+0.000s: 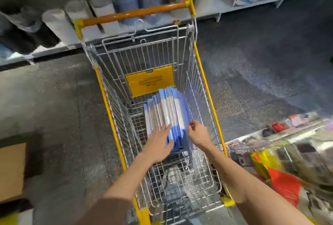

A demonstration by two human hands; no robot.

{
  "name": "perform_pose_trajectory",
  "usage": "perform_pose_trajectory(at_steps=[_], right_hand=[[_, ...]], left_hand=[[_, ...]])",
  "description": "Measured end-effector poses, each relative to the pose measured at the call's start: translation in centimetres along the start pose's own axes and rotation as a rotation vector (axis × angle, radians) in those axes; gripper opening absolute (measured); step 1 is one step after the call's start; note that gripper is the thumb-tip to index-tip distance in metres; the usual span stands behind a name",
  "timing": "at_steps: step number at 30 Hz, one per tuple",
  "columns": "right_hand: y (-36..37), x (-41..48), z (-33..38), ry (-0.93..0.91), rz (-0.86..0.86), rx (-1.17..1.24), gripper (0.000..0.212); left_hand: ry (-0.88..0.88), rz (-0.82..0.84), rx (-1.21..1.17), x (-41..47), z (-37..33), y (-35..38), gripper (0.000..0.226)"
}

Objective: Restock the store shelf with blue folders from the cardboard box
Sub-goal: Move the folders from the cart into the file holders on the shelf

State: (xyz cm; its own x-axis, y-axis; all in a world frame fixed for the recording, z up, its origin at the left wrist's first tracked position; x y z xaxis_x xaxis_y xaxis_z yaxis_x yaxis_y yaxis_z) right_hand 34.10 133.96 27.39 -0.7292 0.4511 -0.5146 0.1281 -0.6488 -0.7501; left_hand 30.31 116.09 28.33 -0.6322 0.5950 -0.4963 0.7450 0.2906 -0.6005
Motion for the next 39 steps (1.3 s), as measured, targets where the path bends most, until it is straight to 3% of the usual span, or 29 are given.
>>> perform_pose_trajectory(at_steps=[9, 15, 19, 24, 28, 32, 36, 39], right_hand=[[4.5, 8.3, -1.8, -0.012, 0.101, -0.032, 0.059], [6.5, 10.5, -2.1, -0.006, 0.081, -0.026, 0.057], [6.6, 11.0, -2.4, -0.049, 0.07, -0.038, 0.07], [6.4, 11.4, -3.3, -0.172, 0.057, -0.071, 0.046], [4.4, 10.8, -4.8, -0.081, -0.015, 0.043, 0.03], [4.1, 11.2, -5.0, -0.028, 0.028, 0.055, 0.04], [5.6, 11.7, -3.7, -0.12, 0.028, -0.061, 0.08], [6.8, 12.7, -2.7, -0.142, 0.076, -0.137, 0.097]], left_hand=[[-0.08, 0.1, -0.088, 6.7, 2.3, 4.4, 0.074], [-0.115, 0.178, 0.032, 9.0, 3.6, 5.0, 0.07], [-0.131, 0.219, 0.096, 9.8, 4.1, 5.5, 0.073], [-0.108, 0.252, 0.164, 9.8, 4.3, 5.5, 0.067], [-0.111, 0.235, 0.163, 9.6, 4.7, 5.1, 0.065], [-0.115, 0.253, 0.189, 9.5, 5.3, 4.9, 0.067], [-0.117, 0.263, 0.199, 9.6, 5.4, 5.1, 0.071], [-0.114, 0.287, 0.19, 9.5, 5.4, 4.9, 0.071]])
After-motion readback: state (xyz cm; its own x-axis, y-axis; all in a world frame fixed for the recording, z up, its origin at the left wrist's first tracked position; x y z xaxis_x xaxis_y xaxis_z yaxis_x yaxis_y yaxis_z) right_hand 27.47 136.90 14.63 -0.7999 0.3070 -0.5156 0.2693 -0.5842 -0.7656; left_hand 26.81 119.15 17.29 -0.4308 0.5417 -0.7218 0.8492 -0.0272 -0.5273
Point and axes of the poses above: each hand's wrist, its own x-axis towards the middle knuckle, its own y-axis out of the palm, z = x × y, the point moved 4 cm from there along x, towards the middle knuckle, and after that the axes turned 15 degrees about -x, right-handed, at the moved point
